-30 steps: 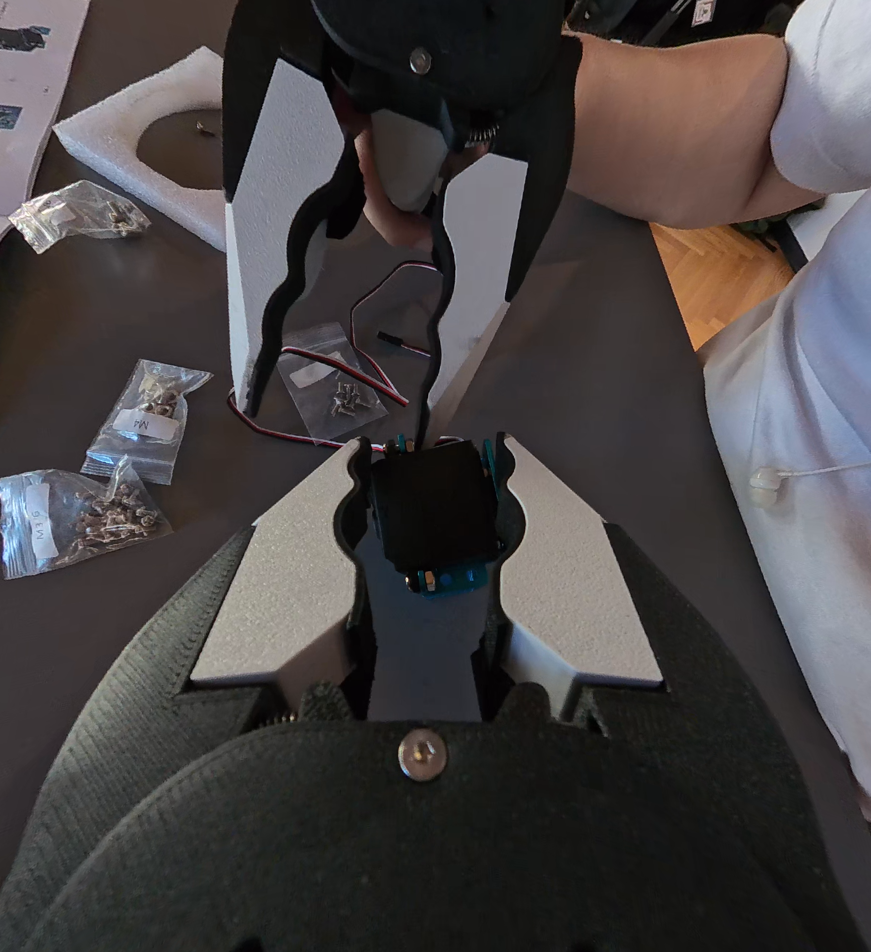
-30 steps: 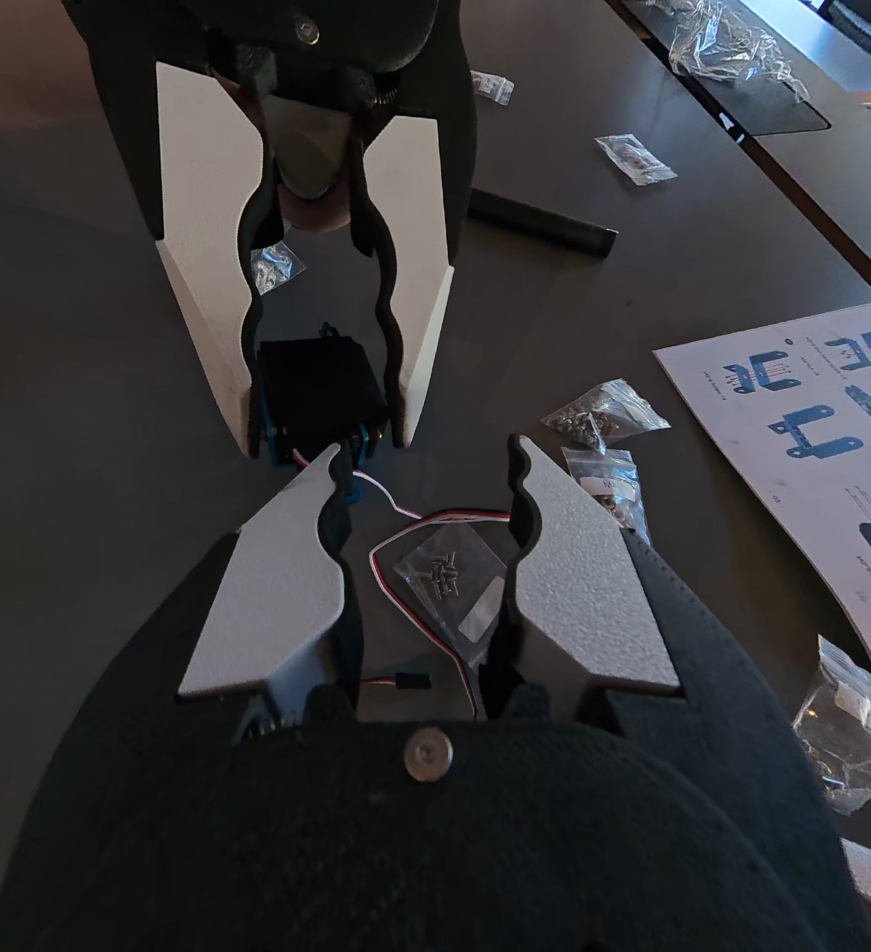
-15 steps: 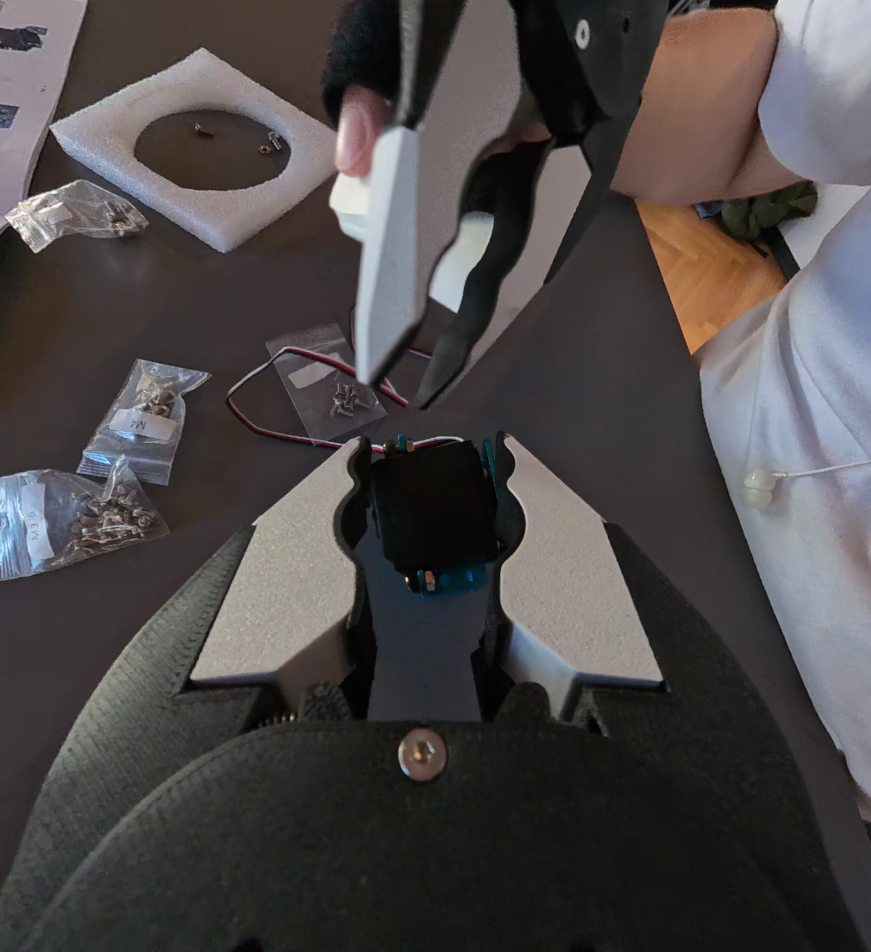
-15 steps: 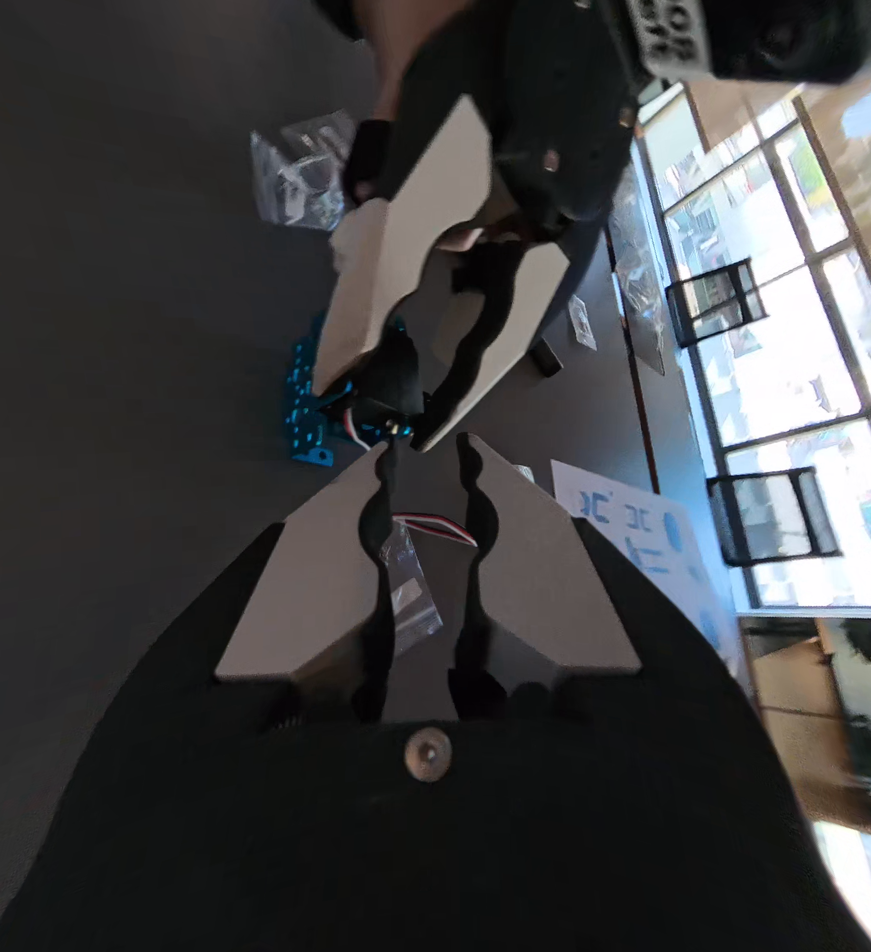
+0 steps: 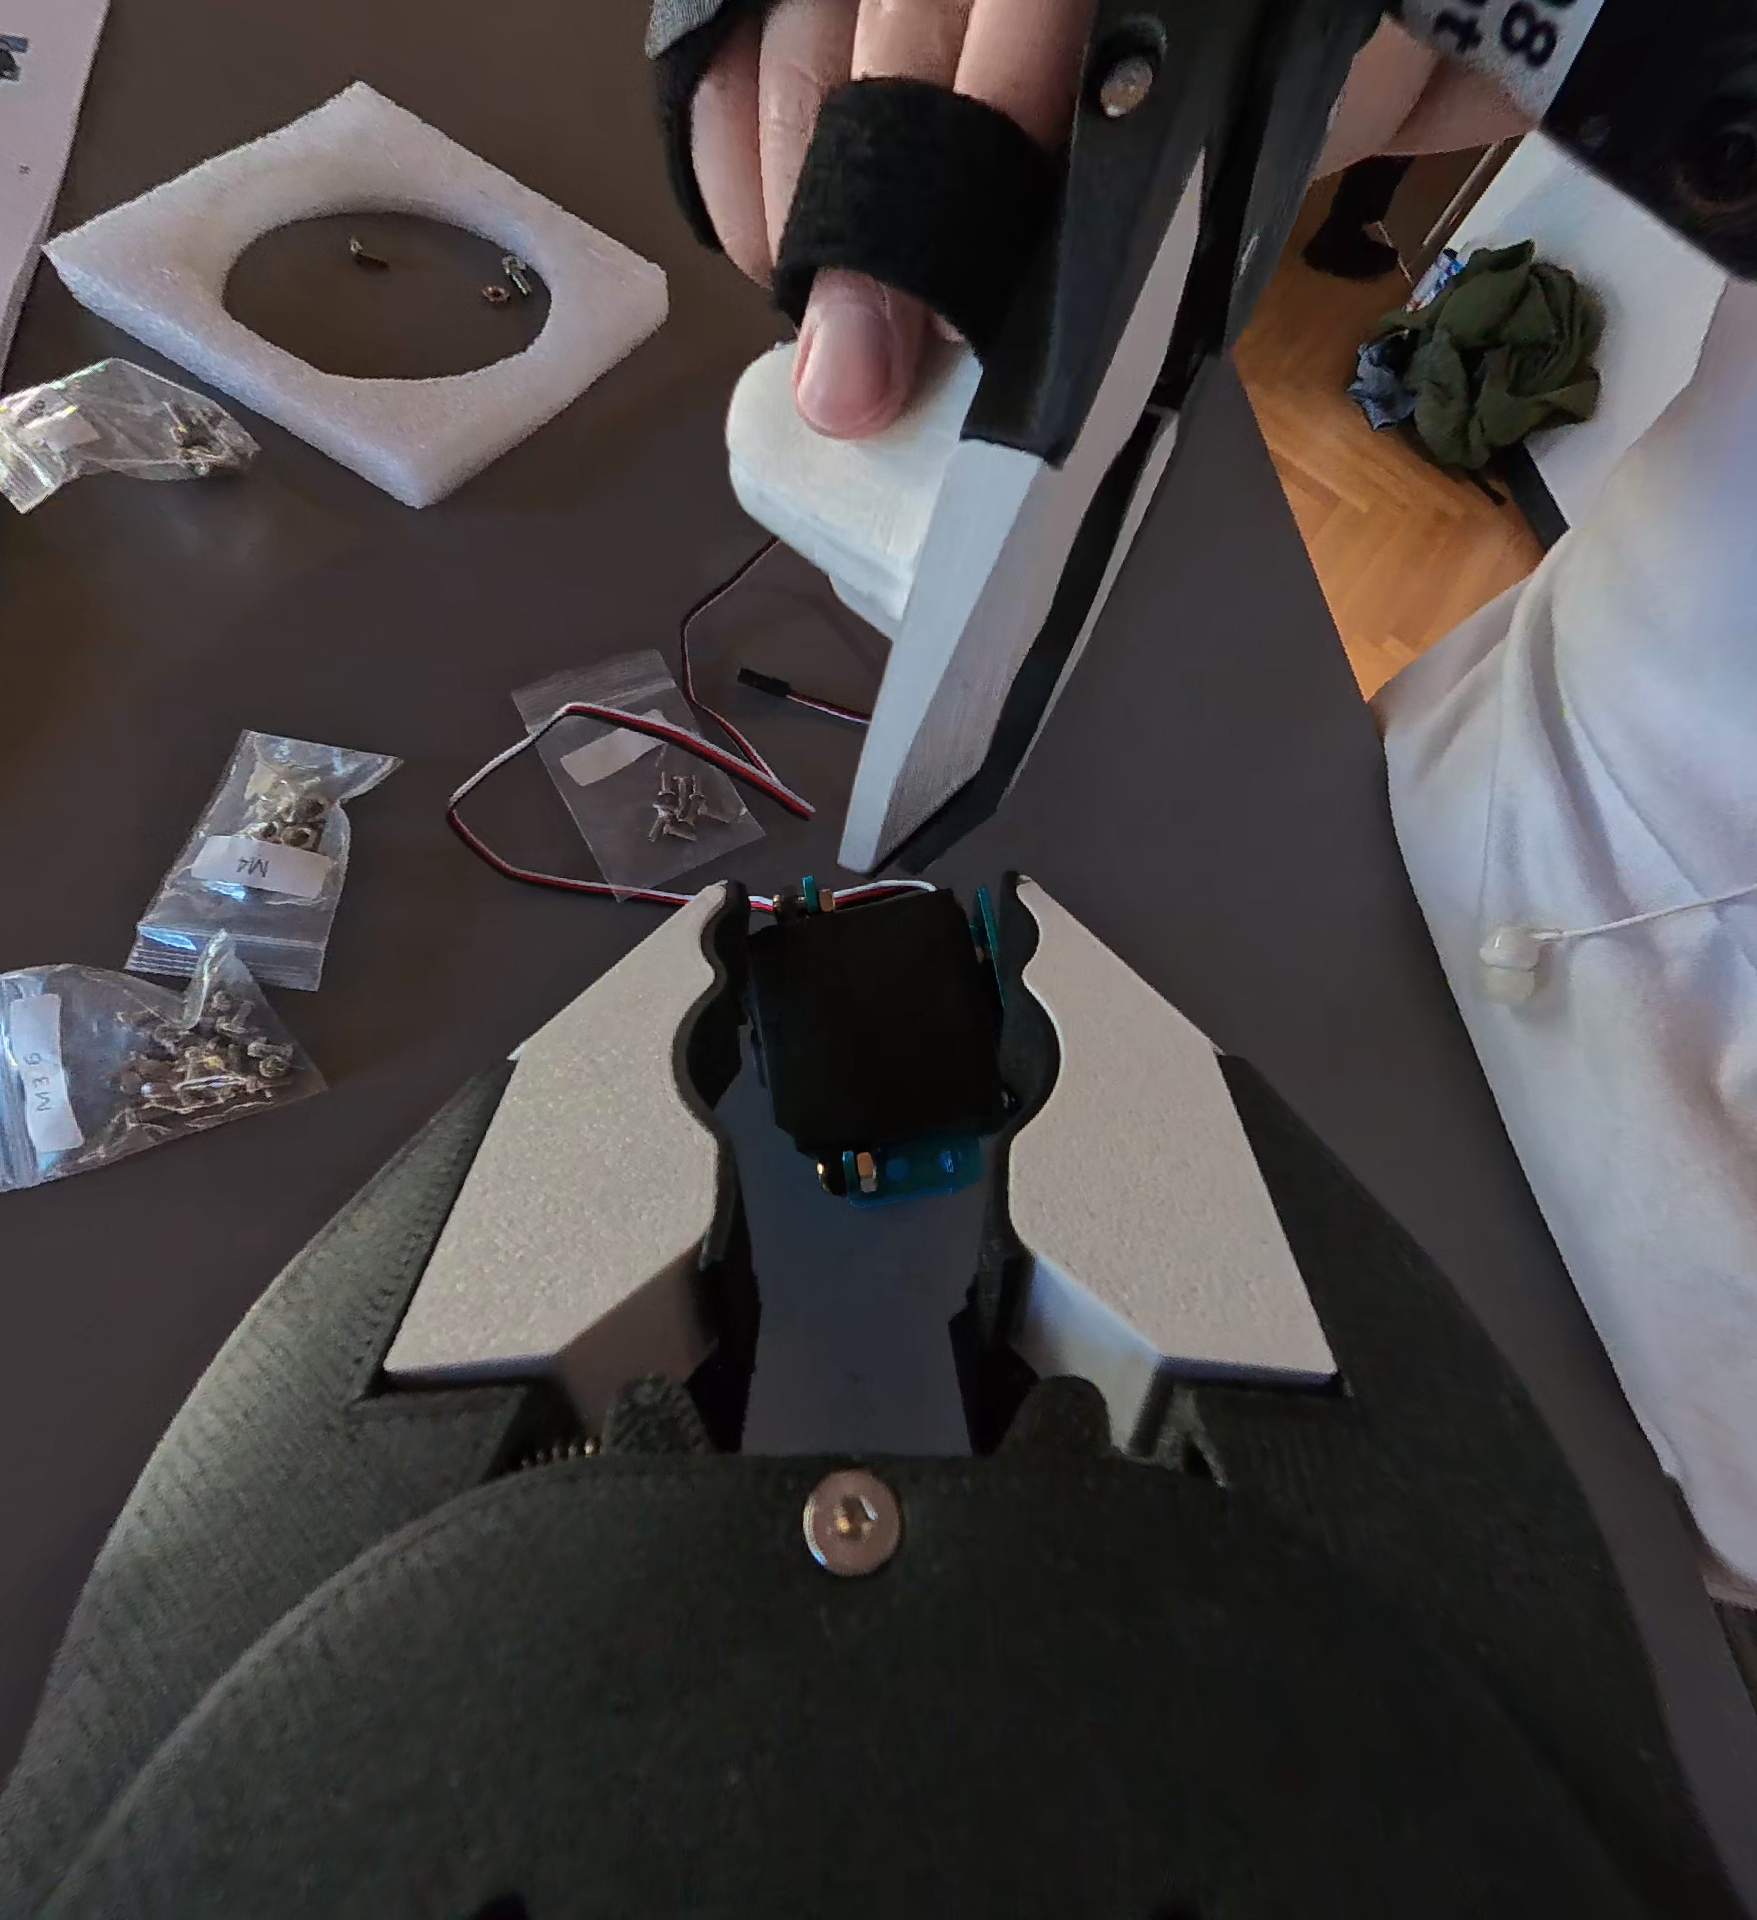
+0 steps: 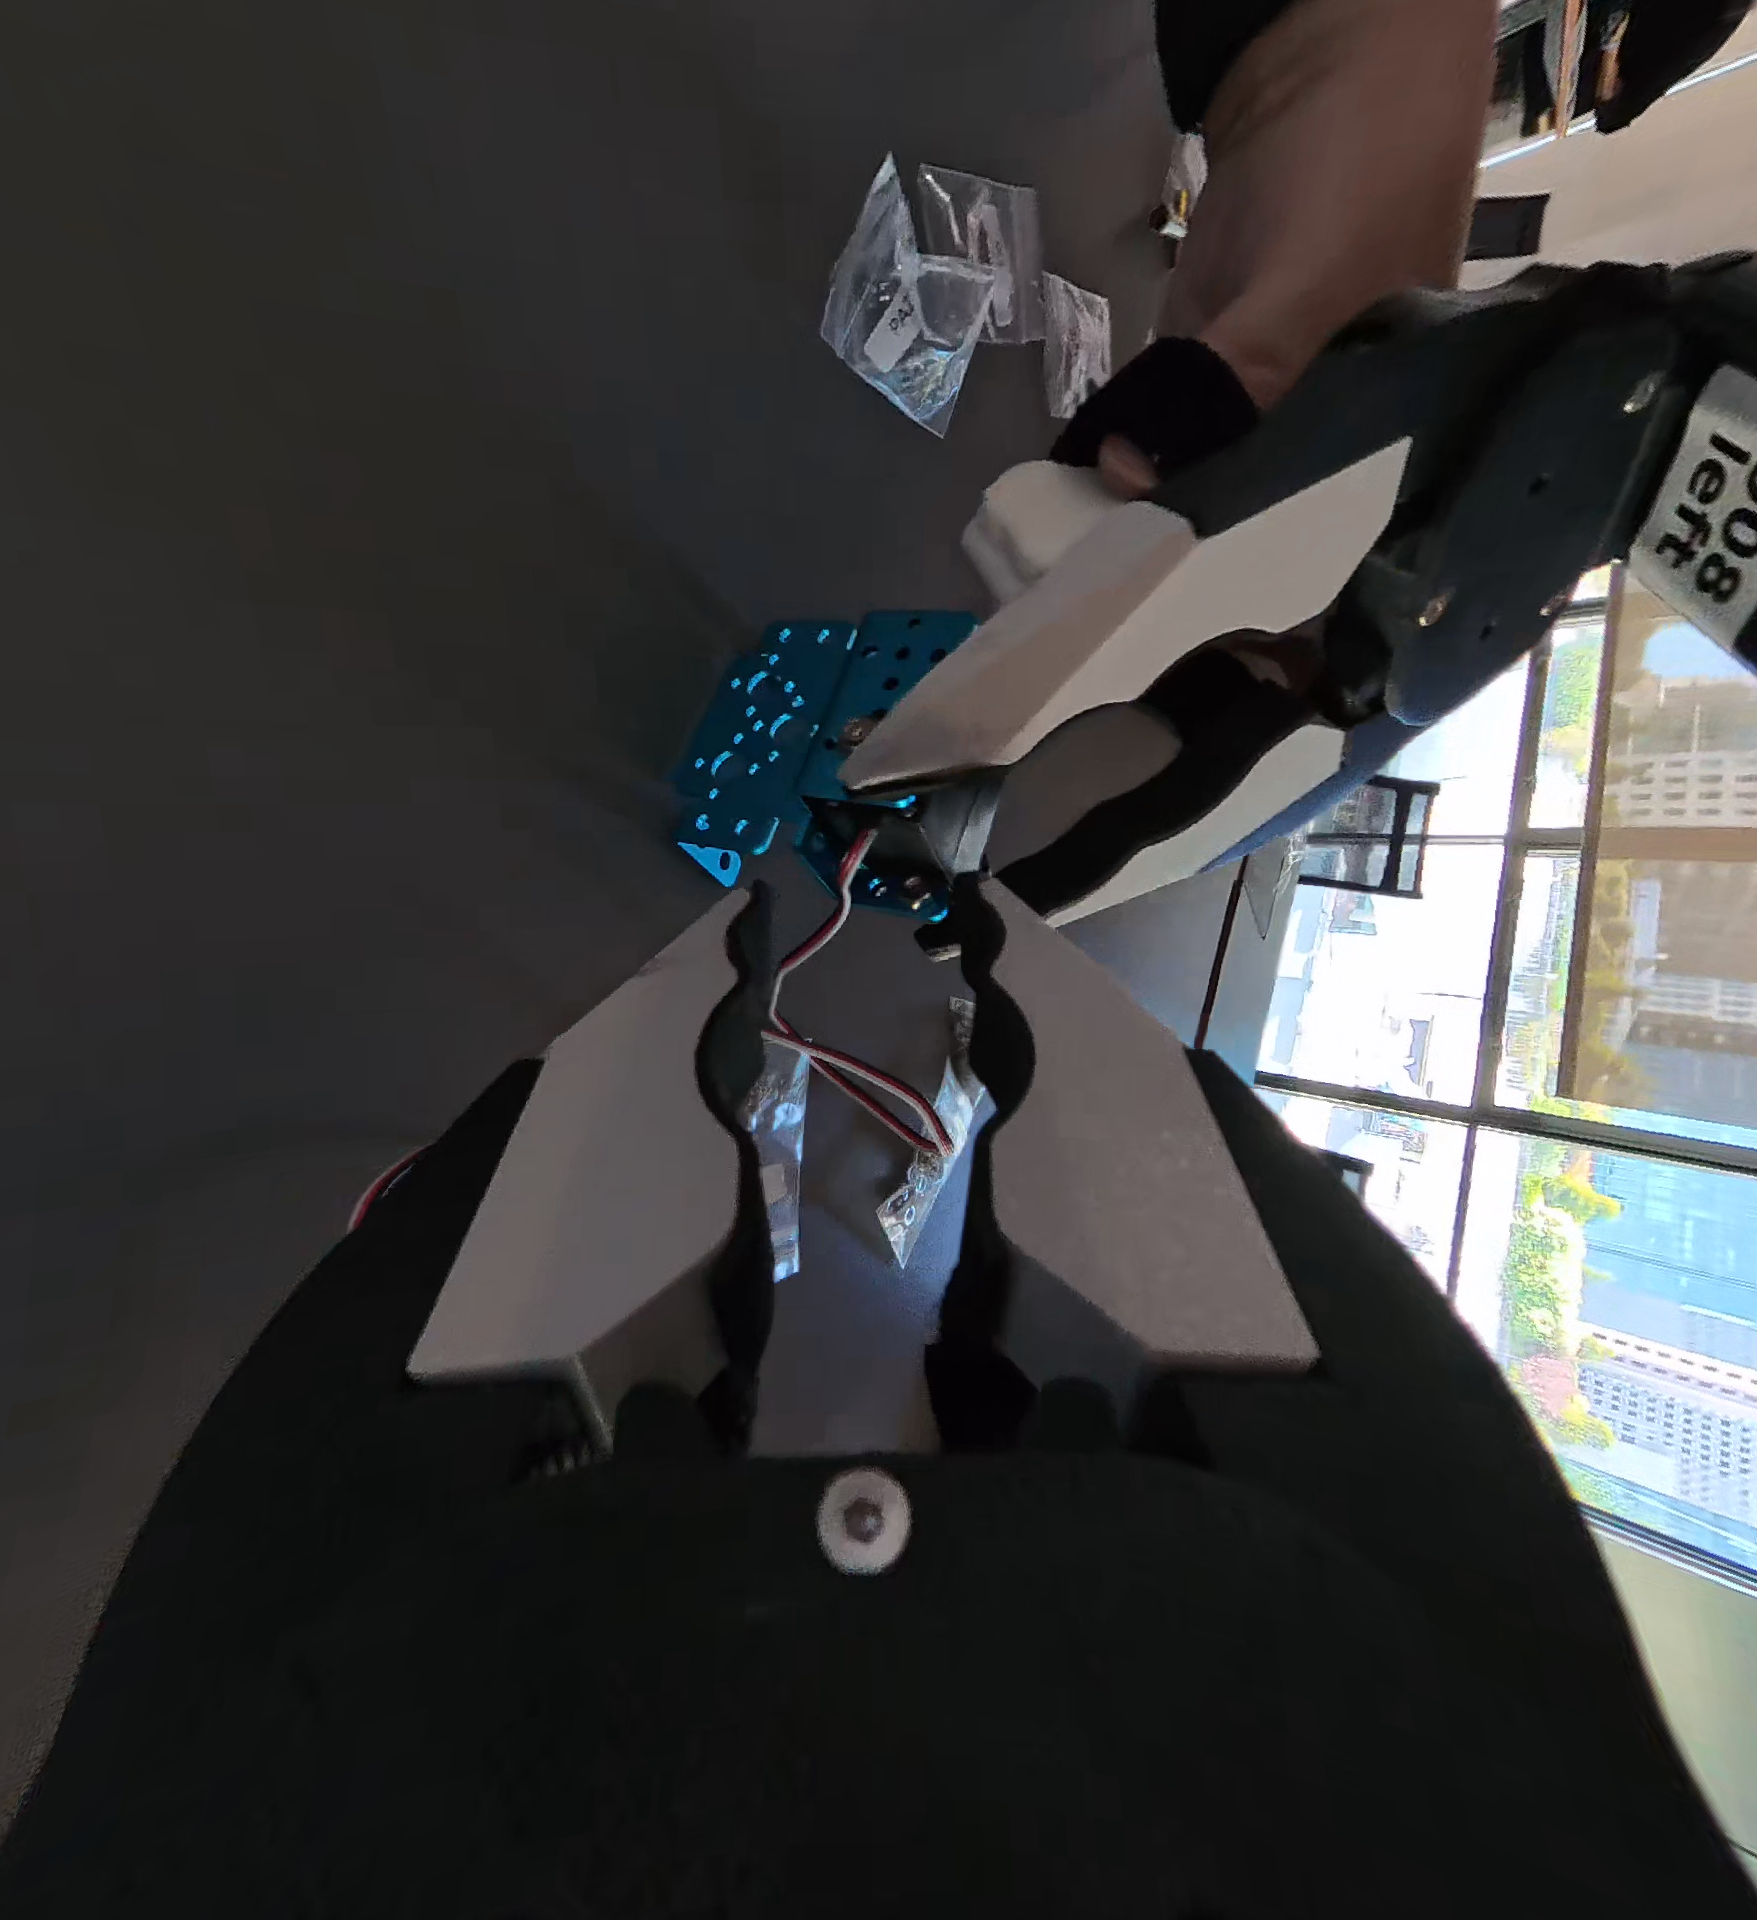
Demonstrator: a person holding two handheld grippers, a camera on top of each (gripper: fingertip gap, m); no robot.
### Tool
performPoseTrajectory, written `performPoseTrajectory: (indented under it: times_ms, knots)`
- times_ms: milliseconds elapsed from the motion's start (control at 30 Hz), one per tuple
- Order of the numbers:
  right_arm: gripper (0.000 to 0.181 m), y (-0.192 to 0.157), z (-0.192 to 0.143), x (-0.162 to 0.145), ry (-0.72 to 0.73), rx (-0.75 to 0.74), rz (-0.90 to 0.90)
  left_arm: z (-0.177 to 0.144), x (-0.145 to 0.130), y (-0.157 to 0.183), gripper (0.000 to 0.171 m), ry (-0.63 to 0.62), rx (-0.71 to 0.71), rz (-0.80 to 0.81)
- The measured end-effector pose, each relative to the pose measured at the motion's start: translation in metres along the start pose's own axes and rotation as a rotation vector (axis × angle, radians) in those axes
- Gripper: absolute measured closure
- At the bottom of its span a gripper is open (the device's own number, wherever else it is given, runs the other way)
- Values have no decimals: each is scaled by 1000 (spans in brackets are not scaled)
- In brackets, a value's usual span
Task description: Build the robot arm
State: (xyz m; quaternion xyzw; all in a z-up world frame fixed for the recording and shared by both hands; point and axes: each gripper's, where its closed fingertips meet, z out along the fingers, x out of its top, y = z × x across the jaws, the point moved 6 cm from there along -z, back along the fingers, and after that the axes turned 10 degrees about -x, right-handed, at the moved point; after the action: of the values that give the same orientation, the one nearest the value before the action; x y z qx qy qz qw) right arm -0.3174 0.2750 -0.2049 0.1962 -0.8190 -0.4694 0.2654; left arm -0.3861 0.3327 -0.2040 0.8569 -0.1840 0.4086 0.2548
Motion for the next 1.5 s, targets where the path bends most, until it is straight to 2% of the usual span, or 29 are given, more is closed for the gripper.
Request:
performPoseTrajectory:
  times_ms: [100,1033,1267,1500]
  knots:
    - [141,-3,2,-2,2,-16,6,0,0,0,123,3,-3,-3]
    - [145,-8,-2,-3,-32,-62,67,-2,0,2,123,5,-4,-9]
    - [141,-9,3,1,-33,-46,39,-3,0,2,123,6,-3,-8]
    - [148,-9,-1,-3,-68,-35,51,-3,0,2,123,10,-1,-8]
